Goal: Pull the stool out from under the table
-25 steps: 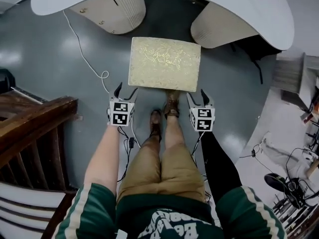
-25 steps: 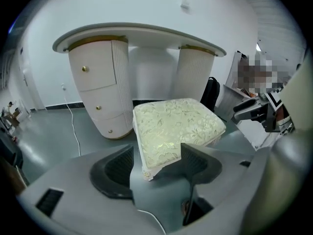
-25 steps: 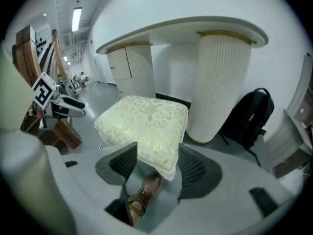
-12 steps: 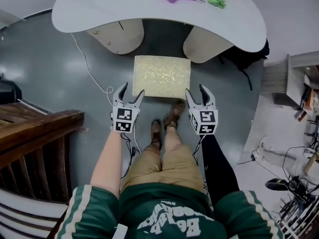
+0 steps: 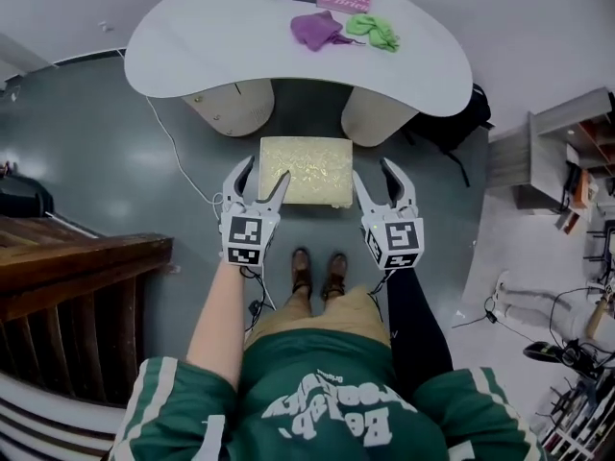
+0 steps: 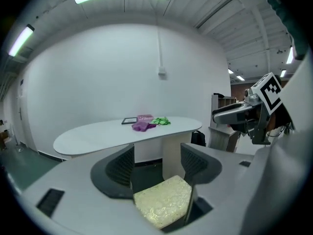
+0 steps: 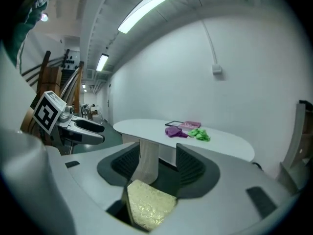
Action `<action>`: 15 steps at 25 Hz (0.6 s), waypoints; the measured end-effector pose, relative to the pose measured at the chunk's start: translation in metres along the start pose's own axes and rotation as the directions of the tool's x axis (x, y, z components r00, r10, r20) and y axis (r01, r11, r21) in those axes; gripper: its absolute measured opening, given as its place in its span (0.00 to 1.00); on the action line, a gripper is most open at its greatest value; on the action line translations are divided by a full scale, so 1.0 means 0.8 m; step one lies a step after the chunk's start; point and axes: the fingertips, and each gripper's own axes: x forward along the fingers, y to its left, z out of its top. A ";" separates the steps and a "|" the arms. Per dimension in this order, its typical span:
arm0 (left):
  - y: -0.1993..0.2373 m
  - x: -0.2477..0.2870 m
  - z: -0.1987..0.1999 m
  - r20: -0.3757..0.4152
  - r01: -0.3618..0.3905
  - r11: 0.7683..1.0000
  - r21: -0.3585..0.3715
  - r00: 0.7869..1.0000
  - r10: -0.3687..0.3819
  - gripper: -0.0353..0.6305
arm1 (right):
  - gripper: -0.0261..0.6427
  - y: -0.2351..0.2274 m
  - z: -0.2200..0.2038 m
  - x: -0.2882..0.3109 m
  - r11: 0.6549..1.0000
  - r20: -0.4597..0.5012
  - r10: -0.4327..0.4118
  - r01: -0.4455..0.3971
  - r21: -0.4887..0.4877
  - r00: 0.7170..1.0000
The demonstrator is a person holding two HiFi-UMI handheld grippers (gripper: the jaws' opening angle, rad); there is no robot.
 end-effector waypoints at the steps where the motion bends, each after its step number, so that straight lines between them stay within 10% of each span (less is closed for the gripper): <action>1: -0.002 -0.003 0.017 0.016 -0.003 1.000 0.003 1.000 0.003 0.53 | 0.40 0.000 0.018 -0.006 1.000 0.019 0.006 -0.006 -0.006 1.000; 15: -0.012 -0.063 0.198 0.231 -0.028 1.000 0.011 0.973 0.024 0.53 | 0.37 0.013 0.187 -0.069 0.997 0.254 0.036 -0.018 -0.073 0.967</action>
